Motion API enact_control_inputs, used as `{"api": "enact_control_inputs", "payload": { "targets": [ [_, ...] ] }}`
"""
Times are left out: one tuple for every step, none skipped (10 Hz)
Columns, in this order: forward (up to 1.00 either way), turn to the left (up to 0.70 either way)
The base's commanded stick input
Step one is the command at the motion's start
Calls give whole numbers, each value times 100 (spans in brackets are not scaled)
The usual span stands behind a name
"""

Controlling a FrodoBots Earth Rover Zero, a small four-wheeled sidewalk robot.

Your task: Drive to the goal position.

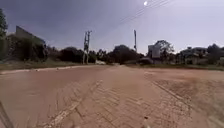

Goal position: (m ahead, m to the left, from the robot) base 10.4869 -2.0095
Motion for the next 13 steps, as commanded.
{"api": "enact_control_inputs", "payload": {
  "targets": [
    [30, 0],
    [30, 0],
    [30, 0],
    [30, 0],
    [30, 0],
    [30, 0],
    [30, 0],
    [30, 0],
    [30, 0],
    [30, 0],
    [30, 0],
    [30, 0],
    [30, 0]
  ]
}}
